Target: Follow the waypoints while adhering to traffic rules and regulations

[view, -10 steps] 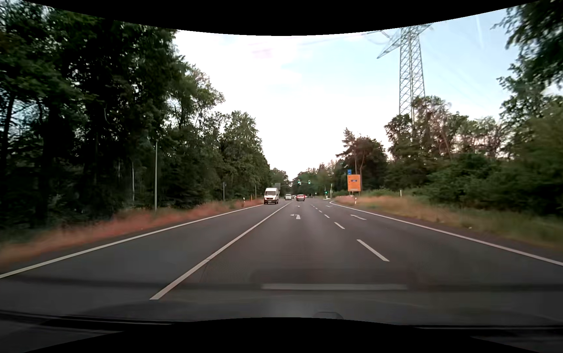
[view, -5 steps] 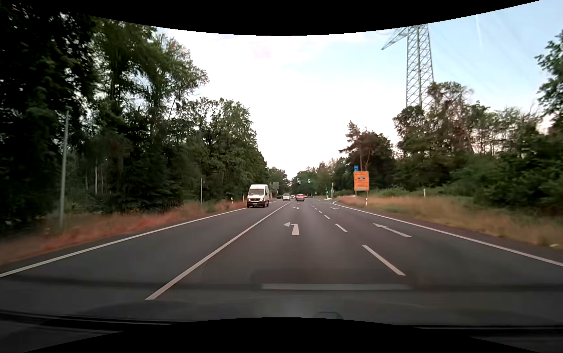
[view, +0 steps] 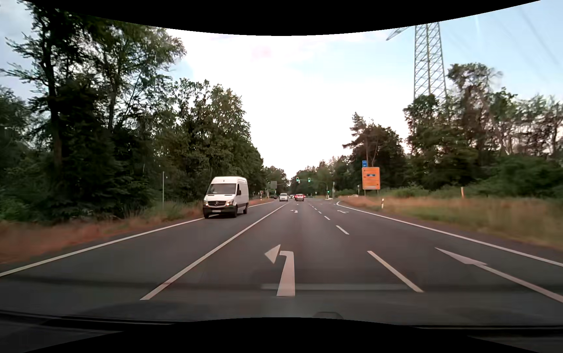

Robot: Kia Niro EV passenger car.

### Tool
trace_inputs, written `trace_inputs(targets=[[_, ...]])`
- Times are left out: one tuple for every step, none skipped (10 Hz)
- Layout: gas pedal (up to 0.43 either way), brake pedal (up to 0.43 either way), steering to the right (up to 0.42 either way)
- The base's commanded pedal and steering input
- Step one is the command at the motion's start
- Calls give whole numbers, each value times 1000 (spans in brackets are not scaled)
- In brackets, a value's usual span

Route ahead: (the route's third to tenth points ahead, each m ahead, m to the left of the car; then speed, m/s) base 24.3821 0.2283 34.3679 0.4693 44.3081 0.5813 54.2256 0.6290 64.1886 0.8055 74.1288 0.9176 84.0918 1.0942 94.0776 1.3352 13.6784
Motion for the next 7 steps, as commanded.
trace_inputs(targets=[[0,104,-3],[0,104,-4],[0,98,-5],[0,91,-6],[0,98,-6],[0,98,-6],[0,104,-6]])
